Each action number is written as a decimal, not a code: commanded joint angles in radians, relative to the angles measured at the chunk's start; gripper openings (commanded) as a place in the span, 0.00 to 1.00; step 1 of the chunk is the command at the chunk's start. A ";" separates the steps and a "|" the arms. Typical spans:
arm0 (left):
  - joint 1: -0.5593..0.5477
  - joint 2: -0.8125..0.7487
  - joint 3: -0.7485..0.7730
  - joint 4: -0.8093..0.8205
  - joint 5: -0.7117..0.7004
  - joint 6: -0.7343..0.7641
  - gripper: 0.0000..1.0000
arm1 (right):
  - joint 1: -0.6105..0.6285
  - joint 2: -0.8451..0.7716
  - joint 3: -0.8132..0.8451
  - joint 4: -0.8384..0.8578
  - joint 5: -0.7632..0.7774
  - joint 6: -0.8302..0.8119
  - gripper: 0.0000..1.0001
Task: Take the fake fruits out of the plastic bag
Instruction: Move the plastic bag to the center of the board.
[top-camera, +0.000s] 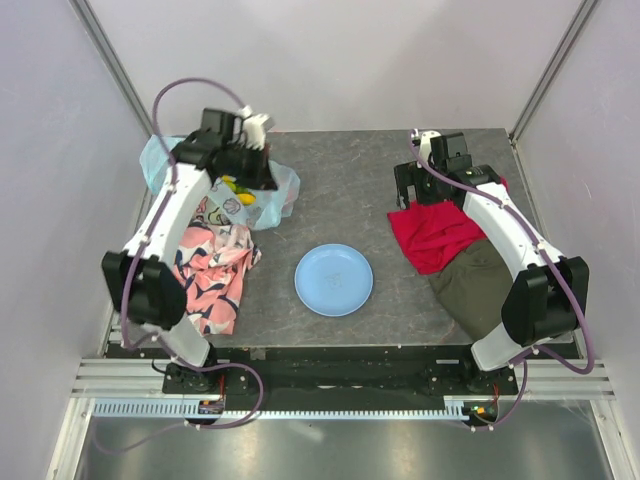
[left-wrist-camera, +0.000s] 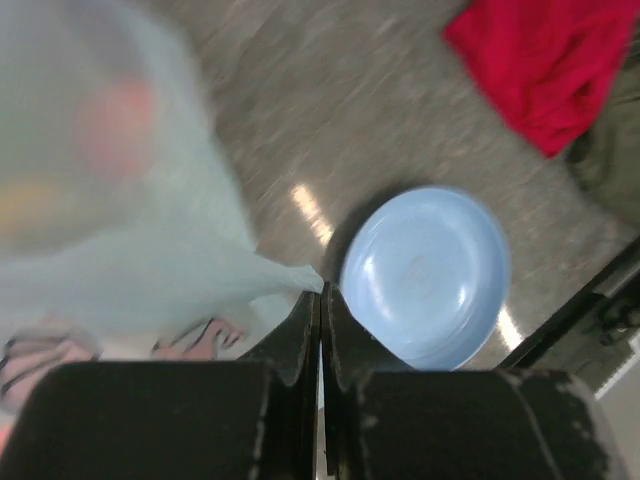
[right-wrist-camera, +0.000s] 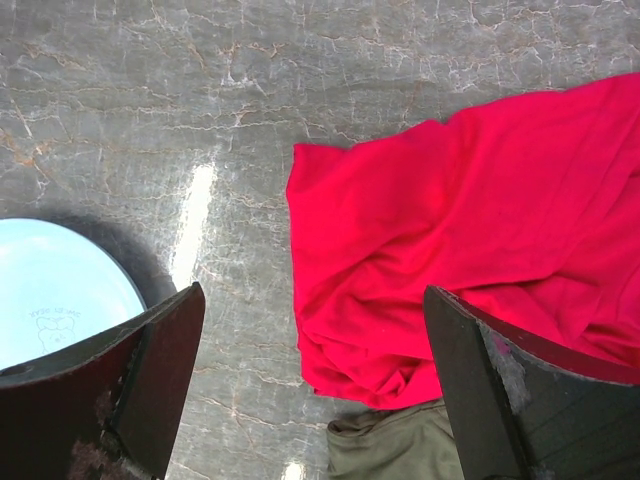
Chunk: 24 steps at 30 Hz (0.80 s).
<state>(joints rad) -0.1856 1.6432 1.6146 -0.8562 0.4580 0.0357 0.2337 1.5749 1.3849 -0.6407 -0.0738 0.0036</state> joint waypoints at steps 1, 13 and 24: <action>-0.095 0.199 0.338 0.036 0.172 -0.098 0.02 | -0.014 -0.001 0.037 0.026 -0.006 0.027 0.98; -0.343 0.564 0.950 0.223 0.251 -0.209 0.02 | -0.217 0.060 0.155 0.006 -0.110 0.076 0.98; -0.436 0.506 0.929 0.212 0.184 -0.173 0.83 | -0.226 0.063 0.129 0.009 -0.195 0.082 0.98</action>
<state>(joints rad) -0.6247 2.2326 2.5278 -0.6441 0.6834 -0.1654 0.0055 1.6356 1.5051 -0.6449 -0.2150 0.0666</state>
